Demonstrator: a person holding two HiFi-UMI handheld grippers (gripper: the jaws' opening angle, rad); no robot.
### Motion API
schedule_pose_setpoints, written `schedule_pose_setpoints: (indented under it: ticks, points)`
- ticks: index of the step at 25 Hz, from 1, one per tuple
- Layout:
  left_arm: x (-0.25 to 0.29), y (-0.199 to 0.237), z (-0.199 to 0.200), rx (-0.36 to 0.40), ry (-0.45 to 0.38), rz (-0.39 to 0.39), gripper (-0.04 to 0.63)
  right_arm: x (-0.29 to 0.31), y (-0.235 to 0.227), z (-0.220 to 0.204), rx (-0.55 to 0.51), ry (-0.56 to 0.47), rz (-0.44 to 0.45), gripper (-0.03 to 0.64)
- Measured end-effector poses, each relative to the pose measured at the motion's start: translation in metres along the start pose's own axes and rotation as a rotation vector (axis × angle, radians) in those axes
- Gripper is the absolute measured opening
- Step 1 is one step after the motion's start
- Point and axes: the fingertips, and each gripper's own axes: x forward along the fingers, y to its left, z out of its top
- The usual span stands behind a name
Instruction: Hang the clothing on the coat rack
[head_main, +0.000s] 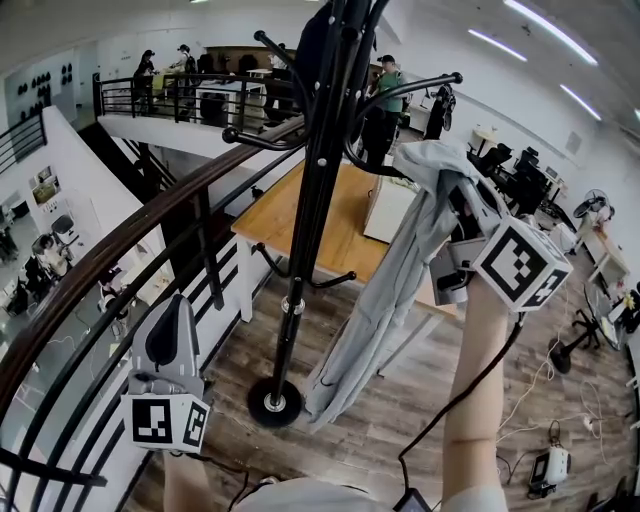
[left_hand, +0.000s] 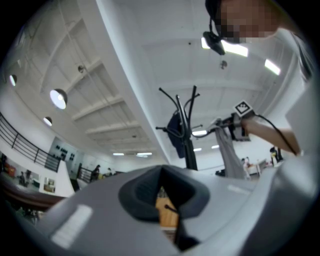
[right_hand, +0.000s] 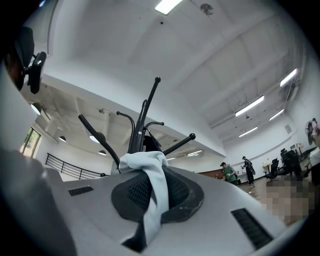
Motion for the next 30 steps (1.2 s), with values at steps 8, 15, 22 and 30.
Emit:
schedule_pose_setpoints:
  ticks: [8,15,22,30]
  points:
    - [-0.004,0.002,0.003,0.002,-0.004,0.005,0.009,0.004,-0.008,0.007,-0.039,0.005,-0.059,0.008]
    - [-0.008,0.005,0.007,0.007,-0.004,0.008,0.009,0.015,-0.031,-0.006,-0.082,0.058,-0.161,0.008]
    - [-0.019,0.009,0.008,0.017,0.003,0.019,0.009,0.01,-0.002,-0.009,0.017,0.055,-0.019,0.008]
    - [-0.022,0.011,0.008,0.015,0.001,0.022,0.009,0.009,0.015,0.0,0.019,0.044,0.024,0.008]
